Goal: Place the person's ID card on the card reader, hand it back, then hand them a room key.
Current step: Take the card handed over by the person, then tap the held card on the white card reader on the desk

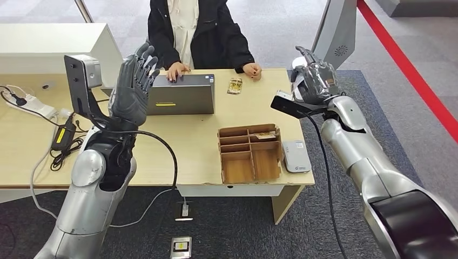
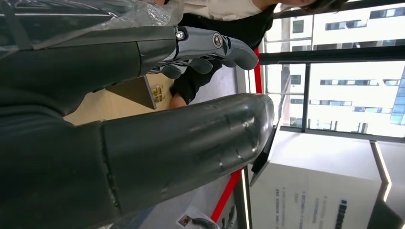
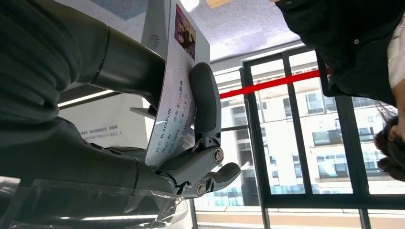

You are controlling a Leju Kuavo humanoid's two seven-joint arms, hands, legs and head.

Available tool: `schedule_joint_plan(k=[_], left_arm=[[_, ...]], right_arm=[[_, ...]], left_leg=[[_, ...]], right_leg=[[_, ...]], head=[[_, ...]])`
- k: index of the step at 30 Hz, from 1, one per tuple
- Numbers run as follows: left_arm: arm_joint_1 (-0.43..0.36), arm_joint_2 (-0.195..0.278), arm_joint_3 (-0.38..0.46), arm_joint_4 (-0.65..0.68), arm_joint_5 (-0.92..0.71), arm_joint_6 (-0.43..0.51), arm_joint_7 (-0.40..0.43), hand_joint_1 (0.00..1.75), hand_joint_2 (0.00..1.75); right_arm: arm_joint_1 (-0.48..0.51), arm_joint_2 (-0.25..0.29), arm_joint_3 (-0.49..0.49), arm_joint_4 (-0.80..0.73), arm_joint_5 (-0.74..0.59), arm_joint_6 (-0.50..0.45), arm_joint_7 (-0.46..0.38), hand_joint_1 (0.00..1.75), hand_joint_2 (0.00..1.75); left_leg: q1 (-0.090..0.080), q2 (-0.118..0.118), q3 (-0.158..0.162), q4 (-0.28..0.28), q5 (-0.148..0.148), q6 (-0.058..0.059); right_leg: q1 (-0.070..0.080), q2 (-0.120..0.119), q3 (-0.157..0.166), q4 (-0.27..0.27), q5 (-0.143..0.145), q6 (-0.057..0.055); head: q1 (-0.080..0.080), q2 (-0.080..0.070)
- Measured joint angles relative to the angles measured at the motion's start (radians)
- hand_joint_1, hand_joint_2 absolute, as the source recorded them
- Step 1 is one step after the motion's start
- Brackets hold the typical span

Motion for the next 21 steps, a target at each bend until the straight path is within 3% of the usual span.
schedule_joint_plan(k=[9, 21], left_arm=[[-0.007, 0.006, 0.000, -0.012, 0.009, -0.012, 0.012, 0.00, 0.00], [-0.010, 0.006, 0.000, -0.011, 0.022, -0.032, 0.008, 0.00, 0.00]], right_arm=[[0.084, -0.090, -0.035, -0.057, -0.039, 0.041, 0.031, 1.75, 1.75], [0.183, -0.135, -0.058, -0.104, -0.055, 0.110, 0.054, 1.75, 1.75]], left_leg=[[0.000, 0.000, 0.000, 0.000, 0.000, 0.000], [0.000, 0.000, 0.000, 0.000, 0.000, 0.000]], right_leg=[[0.000, 0.000, 0.000, 0.000, 0.000, 0.000], [0.000, 0.000, 0.000, 0.000, 0.000, 0.000]], head=[[0.000, 0.000], [0.000, 0.000]])
